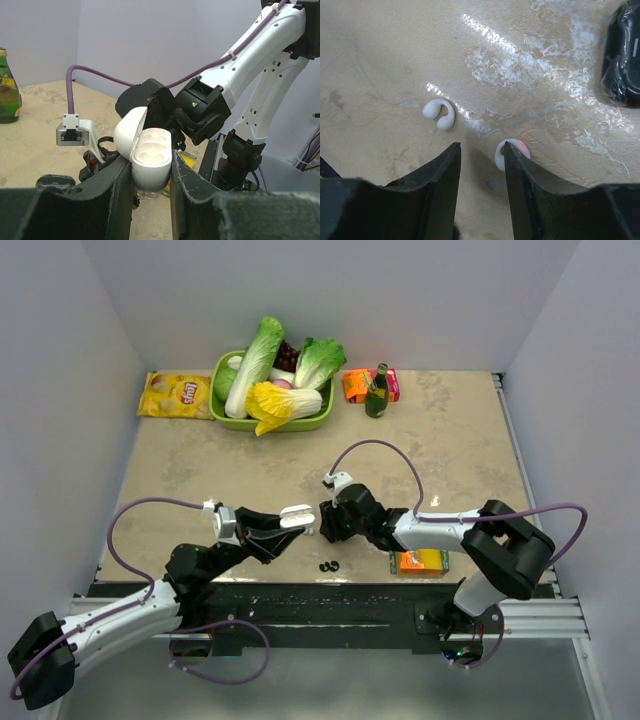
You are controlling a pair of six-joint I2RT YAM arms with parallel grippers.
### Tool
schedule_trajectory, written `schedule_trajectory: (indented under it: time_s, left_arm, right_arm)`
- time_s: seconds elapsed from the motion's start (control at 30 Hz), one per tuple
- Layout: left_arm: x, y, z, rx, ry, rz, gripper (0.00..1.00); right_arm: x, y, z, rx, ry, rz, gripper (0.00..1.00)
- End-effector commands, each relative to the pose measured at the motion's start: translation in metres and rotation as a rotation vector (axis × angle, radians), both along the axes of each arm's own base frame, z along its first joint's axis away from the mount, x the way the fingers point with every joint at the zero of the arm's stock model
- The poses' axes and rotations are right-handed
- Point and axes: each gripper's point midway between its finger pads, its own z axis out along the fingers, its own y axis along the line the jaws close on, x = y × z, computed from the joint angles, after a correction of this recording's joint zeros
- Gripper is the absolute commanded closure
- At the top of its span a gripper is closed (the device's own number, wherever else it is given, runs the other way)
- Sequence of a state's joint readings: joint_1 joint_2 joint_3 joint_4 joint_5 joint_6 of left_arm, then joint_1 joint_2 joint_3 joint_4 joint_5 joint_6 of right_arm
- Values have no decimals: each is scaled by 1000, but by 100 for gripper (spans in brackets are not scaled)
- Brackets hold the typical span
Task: Insert the wireless bluetooth earbuds into the charging case
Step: Pick up the earbud from the center of the board.
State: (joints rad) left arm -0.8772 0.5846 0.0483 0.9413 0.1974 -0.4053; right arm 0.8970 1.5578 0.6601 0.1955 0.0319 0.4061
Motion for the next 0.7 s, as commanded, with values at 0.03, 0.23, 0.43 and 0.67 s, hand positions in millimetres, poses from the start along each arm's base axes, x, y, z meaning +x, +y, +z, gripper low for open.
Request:
schedule_trajectory:
  time_s: [0.03,0.23,0.43,0.67]
  left_arm:
    - [-11,15,-102,145,119,1,100]
    - [-11,15,-101,140,117,2,100]
    - [-11,14,-100,139,116,1,100]
    - [-12,14,-102,141,122,-4,100]
  right_arm:
    - [12,-8,9,-20,-41,-75,59]
    - [13,-19,12,-39,-61,-108,62]
    - [12,-28,11,-57,-68,-133,67]
    - [11,-34,10,-66,-71,-152,71]
